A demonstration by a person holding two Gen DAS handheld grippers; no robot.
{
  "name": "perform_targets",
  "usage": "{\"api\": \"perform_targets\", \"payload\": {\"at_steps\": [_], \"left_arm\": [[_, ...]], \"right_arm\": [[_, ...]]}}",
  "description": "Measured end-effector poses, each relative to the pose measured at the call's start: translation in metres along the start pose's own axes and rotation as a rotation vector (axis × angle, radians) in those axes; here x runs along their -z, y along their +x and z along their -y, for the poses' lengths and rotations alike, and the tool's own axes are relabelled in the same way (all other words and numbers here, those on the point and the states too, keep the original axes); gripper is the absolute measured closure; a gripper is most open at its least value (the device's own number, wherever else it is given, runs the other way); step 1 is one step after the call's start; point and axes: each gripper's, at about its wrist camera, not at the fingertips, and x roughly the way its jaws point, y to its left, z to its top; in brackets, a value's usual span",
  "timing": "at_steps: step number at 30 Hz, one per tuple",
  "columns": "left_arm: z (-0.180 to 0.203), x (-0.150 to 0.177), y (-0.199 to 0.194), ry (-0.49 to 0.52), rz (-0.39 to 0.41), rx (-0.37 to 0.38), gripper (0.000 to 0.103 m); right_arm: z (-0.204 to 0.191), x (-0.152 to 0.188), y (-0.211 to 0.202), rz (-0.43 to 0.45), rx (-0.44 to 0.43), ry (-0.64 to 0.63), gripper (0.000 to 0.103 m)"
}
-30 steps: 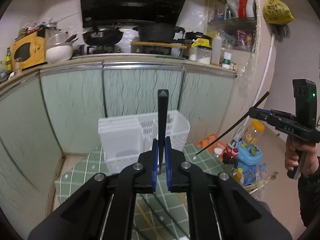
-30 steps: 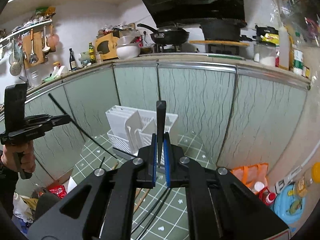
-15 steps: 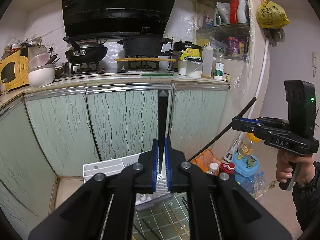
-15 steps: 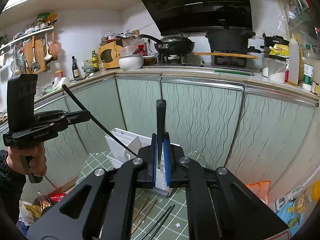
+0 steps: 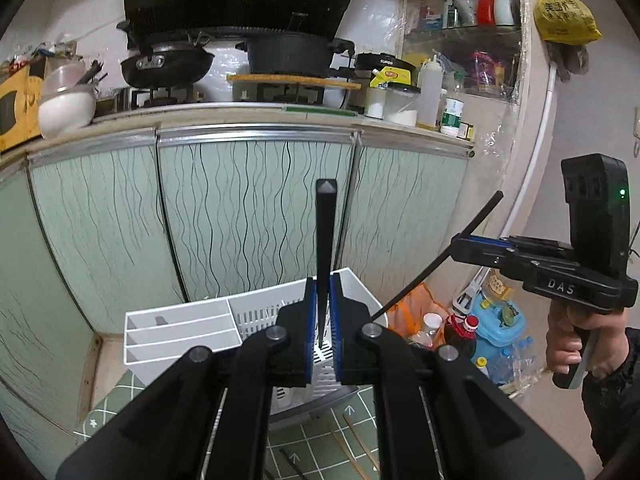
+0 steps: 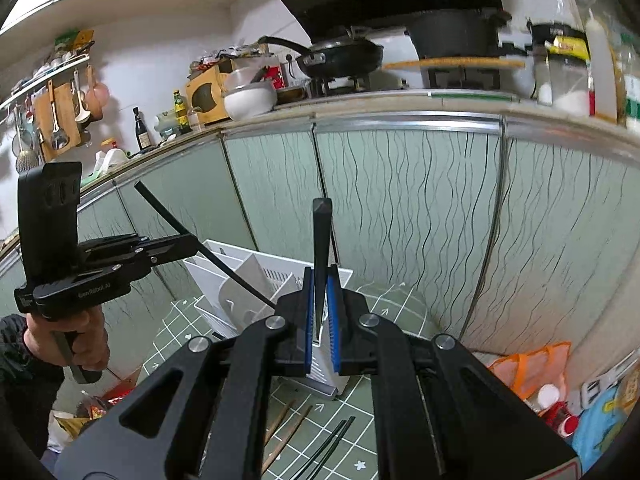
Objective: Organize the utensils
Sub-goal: 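Lower the left tool's chopstick into the holder while the right tool drops its chopstick in, then withdraw both open tools from the holder back over the chopstick row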
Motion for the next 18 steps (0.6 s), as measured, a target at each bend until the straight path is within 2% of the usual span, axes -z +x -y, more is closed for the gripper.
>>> {"api": "perform_targets", "payload": {"at_steps": [8,9,10,11,12,13,15,16,18], "left_arm": [[-0.007,0.009,0.021,-0.044,-0.041,0.040,0.095],[-0.008,0.010,0.023,-0.047,-0.052,0.030,0.086],[-0.009,0.011,0.025,-0.045,-0.063,0.000,0.071],[-0.008,0.012,0.025,-0.037,-0.068,-0.033,0.026],[-0.008,0.013,0.023,-0.023,-0.054,-0.059,0.006],[-0.007,0.015,0.018,-0.007,-0.023,-0.074,0.007],[-0.006,0.018,0.007,0.016,0.017,-0.085,0.007],[-0.006,0.019,0.005,0.017,0.019,-0.092,0.007],[-0.006,0.022,-0.003,0.025,0.026,-0.105,0.004]], "right_arm": [[0.008,0.007,0.020,-0.023,-0.018,0.029,0.097],[0.008,0.008,0.021,-0.028,-0.013,0.031,0.094],[0.009,0.009,0.022,-0.032,-0.004,0.030,0.081],[0.008,0.011,0.021,-0.029,0.005,0.024,0.070],[0.008,0.012,0.019,-0.026,0.015,0.019,0.044],[0.007,0.013,0.016,-0.018,0.023,0.012,0.034],[0.006,0.017,0.011,-0.016,0.040,-0.002,0.031],[0.005,0.019,0.009,-0.020,0.060,-0.007,0.022],[0.003,0.023,0.001,-0.003,0.096,-0.017,0.016]]}}
